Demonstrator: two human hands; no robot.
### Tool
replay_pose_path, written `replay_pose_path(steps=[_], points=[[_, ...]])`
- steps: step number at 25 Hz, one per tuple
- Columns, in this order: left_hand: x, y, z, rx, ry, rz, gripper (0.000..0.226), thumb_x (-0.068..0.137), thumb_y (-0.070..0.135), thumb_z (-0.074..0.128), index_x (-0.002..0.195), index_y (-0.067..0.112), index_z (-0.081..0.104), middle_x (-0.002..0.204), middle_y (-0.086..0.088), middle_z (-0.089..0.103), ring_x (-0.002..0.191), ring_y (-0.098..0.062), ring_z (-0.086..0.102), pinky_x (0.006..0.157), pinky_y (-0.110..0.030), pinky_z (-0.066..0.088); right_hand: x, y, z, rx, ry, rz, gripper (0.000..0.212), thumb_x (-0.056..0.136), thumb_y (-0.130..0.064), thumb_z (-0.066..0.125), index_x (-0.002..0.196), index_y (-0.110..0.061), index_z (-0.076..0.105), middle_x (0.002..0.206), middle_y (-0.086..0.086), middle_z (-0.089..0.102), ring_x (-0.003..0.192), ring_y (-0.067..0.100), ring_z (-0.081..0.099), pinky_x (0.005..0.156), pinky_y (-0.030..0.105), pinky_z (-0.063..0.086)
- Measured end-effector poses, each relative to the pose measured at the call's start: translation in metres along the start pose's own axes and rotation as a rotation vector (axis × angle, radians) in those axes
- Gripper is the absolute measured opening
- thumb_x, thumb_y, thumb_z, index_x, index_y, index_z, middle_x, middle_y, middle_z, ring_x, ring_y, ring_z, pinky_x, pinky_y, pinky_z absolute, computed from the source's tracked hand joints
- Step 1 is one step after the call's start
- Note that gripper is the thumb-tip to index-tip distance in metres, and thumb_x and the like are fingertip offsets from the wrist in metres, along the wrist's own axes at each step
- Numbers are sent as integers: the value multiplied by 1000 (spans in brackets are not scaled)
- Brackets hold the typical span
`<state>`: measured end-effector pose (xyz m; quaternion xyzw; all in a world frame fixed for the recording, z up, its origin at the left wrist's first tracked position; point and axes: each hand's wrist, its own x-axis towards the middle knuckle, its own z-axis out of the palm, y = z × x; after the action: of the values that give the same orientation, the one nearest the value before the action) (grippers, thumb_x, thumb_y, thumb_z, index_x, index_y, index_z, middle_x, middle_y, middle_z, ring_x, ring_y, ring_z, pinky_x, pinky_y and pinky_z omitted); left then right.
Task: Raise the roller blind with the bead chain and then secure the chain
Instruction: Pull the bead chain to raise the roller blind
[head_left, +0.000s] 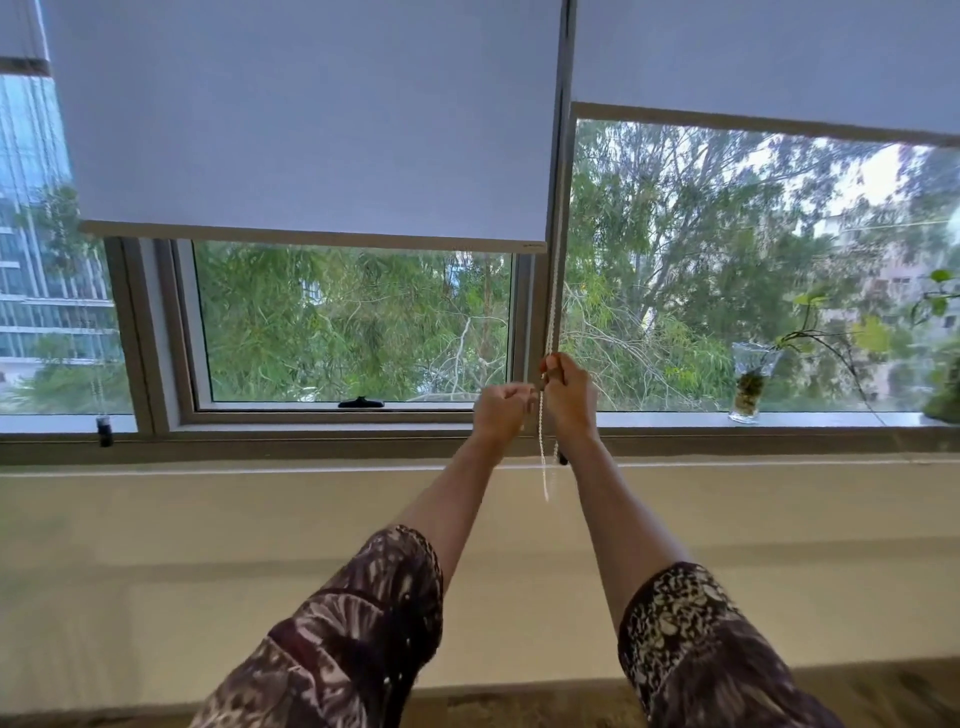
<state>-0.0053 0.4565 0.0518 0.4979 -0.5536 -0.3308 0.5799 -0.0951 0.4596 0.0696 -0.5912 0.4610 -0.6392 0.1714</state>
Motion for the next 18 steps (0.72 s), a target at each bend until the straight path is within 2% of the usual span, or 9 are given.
replay_pose_path(steps=[3,7,9,11,12,14,16,18], points=[[17,41,2,-167,-5,9,25,96,15,51,110,4,68,109,-15,72,92,-21,64,67,-26,46,-18,21,-1,11,-45,12,23,90,1,43,77,-9,59,63,-1,52,60,17,44,55,28,31],[32,72,10,-216,-24,13,23,96,13,53,112,6,67,112,-15,71,85,-22,55,60,-26,39,-40,41,1,-8,-94,44,29,92,1,42,72,-16,54,57,-6,48,51,10,38,48,22,27],[35,75,16,-212,12,16,22,94,11,56,111,3,68,106,-12,73,74,-12,61,51,-18,42,-48,49,1,-6,-117,60,27,92,1,42,72,-13,55,56,-4,48,49,10,37,47,22,26],[35,71,21,-233,62,37,19,91,6,59,106,-2,69,92,-11,74,60,-5,63,43,-10,43,-52,55,0,7,-157,82,25,91,3,41,75,-7,57,60,2,51,53,14,39,50,27,28],[35,68,22,-231,81,47,18,90,4,60,103,-4,69,84,-8,73,58,-5,63,44,-10,45,-52,57,0,18,-178,94,25,91,3,41,75,-7,57,61,5,51,55,16,40,52,28,29],[32,60,22,-218,102,64,16,89,3,62,100,-5,70,73,-4,70,60,-9,64,55,-18,54,-49,57,-3,41,-232,136,27,93,1,41,76,-8,59,60,7,54,55,19,43,54,30,32],[28,54,22,-158,116,89,15,88,3,63,98,-3,72,76,-7,71,65,-14,66,66,-29,59,-43,54,-6,45,-293,190,29,93,1,39,87,-13,64,68,10,62,57,21,51,55,30,38],[21,45,22,-41,136,134,12,88,5,64,94,1,73,82,-9,74,68,-16,67,66,-30,60,-34,48,-11,65,-281,208,41,87,7,37,103,-14,67,82,10,65,66,20,58,57,27,41]])
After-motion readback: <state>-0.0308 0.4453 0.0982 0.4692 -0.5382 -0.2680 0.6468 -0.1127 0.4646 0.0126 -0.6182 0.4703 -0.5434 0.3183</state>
